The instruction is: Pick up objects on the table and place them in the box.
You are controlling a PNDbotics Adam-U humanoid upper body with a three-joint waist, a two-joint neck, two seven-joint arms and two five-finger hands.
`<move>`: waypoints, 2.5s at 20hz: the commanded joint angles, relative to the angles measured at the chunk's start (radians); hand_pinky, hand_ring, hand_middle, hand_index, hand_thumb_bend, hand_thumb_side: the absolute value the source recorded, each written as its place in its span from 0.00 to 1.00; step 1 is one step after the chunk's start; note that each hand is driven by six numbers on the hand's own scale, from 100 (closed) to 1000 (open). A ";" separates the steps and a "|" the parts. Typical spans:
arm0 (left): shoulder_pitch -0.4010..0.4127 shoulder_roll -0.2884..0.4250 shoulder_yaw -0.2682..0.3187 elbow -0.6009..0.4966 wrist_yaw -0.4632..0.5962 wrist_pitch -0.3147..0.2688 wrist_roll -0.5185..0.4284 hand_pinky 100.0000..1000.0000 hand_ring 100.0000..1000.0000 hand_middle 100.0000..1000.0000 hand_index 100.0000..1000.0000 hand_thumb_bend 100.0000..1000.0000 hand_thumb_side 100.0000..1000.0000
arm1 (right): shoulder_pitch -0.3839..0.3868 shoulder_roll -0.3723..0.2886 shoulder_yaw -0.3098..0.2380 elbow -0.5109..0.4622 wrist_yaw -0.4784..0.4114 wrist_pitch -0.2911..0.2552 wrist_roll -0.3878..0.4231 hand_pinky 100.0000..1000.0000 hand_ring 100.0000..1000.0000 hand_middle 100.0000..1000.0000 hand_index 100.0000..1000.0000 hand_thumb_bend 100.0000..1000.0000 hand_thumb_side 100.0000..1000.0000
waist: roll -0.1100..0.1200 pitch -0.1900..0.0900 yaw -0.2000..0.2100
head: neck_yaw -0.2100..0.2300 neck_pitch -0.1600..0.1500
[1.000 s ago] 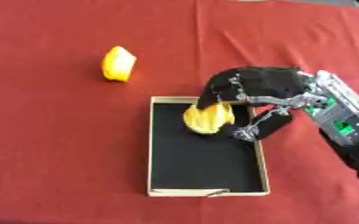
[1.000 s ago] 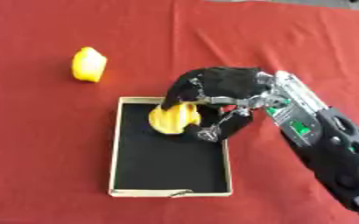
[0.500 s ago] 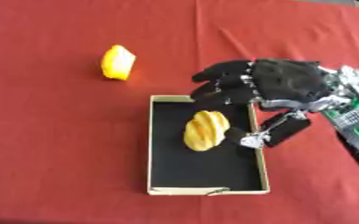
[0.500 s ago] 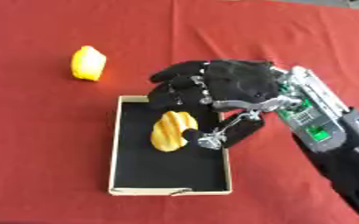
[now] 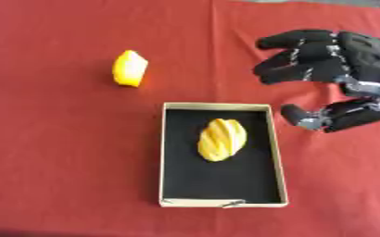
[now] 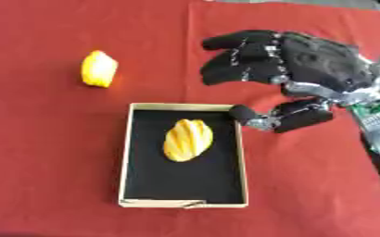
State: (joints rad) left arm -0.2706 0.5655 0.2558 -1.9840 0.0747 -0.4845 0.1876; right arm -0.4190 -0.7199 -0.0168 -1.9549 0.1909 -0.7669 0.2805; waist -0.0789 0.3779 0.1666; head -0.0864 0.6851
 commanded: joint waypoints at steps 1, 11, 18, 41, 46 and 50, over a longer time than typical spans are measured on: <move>-0.017 0.128 -0.007 -0.016 -0.046 0.054 0.006 0.85 0.78 0.82 0.88 0.00 0.53 | 0.034 -0.068 -0.111 -0.041 -0.174 0.053 -0.053 0.91 0.95 0.78 0.87 0.00 0.08 | 0.010 -0.017 -0.006 | 0.010 -0.015; -0.121 0.470 -0.100 0.217 -0.266 0.074 -0.283 0.88 0.87 0.88 0.93 0.01 0.29 | 0.236 -0.111 -0.313 -0.045 -0.332 0.030 -0.185 0.91 0.96 0.78 0.86 0.00 0.05 | 0.017 -0.010 -0.056 | 0.027 -0.015; -0.296 0.540 -0.219 0.444 -0.359 -0.053 -0.536 0.94 0.94 0.90 0.93 0.27 0.31 | 0.298 -0.098 -0.346 -0.045 -0.311 0.024 -0.269 0.91 0.95 0.77 0.84 0.00 0.06 | 0.022 -0.012 -0.087 | 0.047 -0.011; -0.720 0.268 -0.419 0.927 -0.566 -0.214 -0.829 0.97 0.96 0.93 0.97 0.42 0.30 | 0.285 -0.061 -0.332 -0.045 -0.342 0.107 -0.220 0.93 0.95 0.75 0.82 0.00 0.34 | 0.038 -0.013 -0.097 | 0.082 0.002; -0.766 0.210 -0.435 0.960 -0.564 -0.230 -0.839 0.97 0.96 0.93 0.97 0.41 0.31 | 0.278 -0.053 -0.331 -0.045 -0.357 0.121 -0.203 0.93 0.95 0.75 0.82 0.00 0.34 | 0.040 -0.015 -0.103 | 0.098 0.005; -0.785 0.170 -0.449 0.980 -0.566 -0.241 -0.854 0.98 0.96 0.94 0.97 0.40 0.35 | 0.271 -0.047 -0.330 -0.045 -0.371 0.129 -0.193 0.94 0.95 0.75 0.82 0.00 0.35 | 0.042 -0.016 -0.109 | 0.111 0.008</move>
State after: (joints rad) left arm -1.0315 0.7237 -0.1943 -1.0023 -0.4885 -0.5831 -0.5251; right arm -0.1413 -0.7475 -0.3378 -1.9839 -0.1699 -0.6397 0.0827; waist -0.0385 0.3847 0.0596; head 0.0181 0.6893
